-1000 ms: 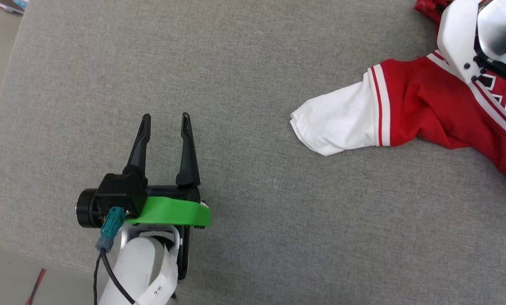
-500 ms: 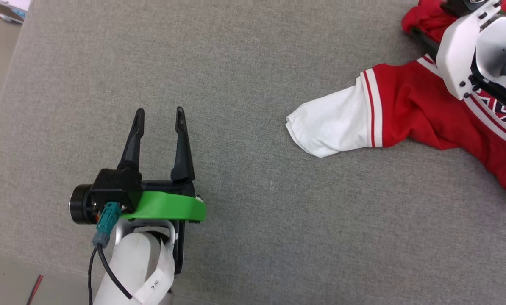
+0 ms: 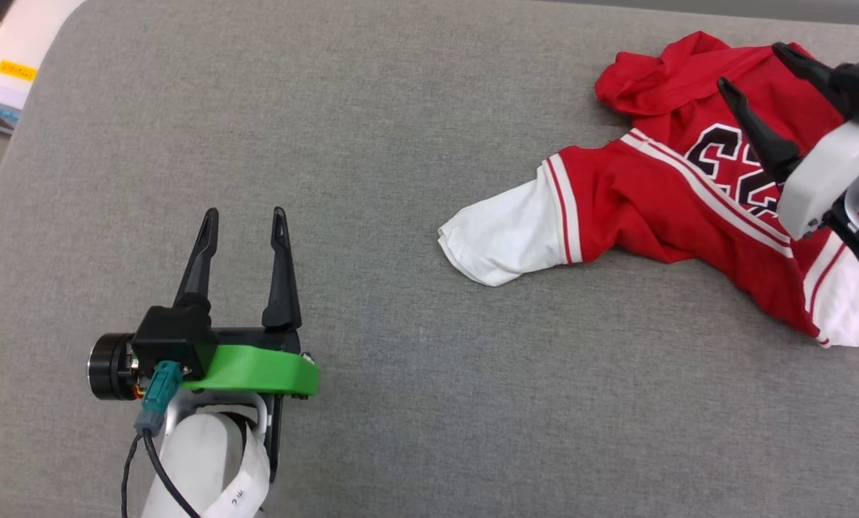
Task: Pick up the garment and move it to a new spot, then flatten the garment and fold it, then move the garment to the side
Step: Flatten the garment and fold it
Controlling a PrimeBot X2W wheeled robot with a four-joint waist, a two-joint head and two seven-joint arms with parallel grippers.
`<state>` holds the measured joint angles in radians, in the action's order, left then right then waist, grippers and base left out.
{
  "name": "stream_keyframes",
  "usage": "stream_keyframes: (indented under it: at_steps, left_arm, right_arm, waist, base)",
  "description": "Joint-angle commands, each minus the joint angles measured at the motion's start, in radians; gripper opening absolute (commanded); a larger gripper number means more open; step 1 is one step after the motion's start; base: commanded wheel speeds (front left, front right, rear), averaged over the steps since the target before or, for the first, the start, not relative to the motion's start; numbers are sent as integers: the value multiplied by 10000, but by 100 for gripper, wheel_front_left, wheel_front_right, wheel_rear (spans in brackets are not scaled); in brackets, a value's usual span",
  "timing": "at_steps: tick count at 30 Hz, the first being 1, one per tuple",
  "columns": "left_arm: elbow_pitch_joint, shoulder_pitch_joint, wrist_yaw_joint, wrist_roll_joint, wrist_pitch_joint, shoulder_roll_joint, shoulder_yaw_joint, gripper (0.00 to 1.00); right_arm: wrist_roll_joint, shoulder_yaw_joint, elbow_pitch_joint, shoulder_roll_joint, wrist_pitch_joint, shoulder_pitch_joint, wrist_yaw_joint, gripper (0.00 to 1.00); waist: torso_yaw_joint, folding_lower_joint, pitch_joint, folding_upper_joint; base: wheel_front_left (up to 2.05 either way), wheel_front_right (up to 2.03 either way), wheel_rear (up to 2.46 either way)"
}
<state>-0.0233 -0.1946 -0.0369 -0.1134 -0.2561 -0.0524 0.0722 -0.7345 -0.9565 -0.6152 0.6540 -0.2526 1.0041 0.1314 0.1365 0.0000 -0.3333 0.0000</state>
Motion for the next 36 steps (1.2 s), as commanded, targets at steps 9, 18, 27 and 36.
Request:
stream_keyframes:
  at_steps: [9,18,27,36]
  left_arm:
    - [-402,-445,1093,182,-57,-372,-565,100]
    - [-1572,-2119,1630,64,-57,-1505,100,100]
    - [-2922,-4559,1673,-2164,2037,-2992,3115,100]
    - [-3293,-6521,1674,-5274,6089,-4088,6661,100]
  right_arm:
    - [2806,5350,2682,-1052,-89,-4848,-7,100]
    - [4562,7920,5196,-2510,211,-8492,-7,100]
    - [5304,8674,6227,-3842,332,-10038,-7,100]
    - [5589,8464,6307,-3988,383,-9856,-7,100]
  waist:
    - [-984,0,1189,0]
    - [-1351,0,1482,0]
    - [-1739,0,1491,0]
    - [-2054,0,1173,0]
  base:
    - [0,0,0]
    - [0,0,0]
    - [0,0,0]
    - [0,0,0]
